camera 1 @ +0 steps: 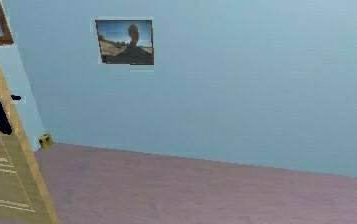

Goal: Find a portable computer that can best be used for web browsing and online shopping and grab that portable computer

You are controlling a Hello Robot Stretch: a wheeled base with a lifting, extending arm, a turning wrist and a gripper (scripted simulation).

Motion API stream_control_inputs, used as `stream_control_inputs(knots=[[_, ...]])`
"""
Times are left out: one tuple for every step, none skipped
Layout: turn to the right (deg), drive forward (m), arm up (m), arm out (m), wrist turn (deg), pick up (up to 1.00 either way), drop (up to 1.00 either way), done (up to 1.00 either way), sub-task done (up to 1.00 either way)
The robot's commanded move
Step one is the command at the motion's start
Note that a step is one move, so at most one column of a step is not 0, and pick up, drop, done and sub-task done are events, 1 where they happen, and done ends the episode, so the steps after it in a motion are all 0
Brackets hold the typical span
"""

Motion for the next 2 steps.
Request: stream_control_inputs(knots=[[0.0, 0.00, 0.10, 0.00, 0.0, 0.00, 0.00, 0.00, 0.00], [0.0, 0.00, 0.00, 0.00, 0.0, 0.00, 0.00, 1.00, 0.00]])
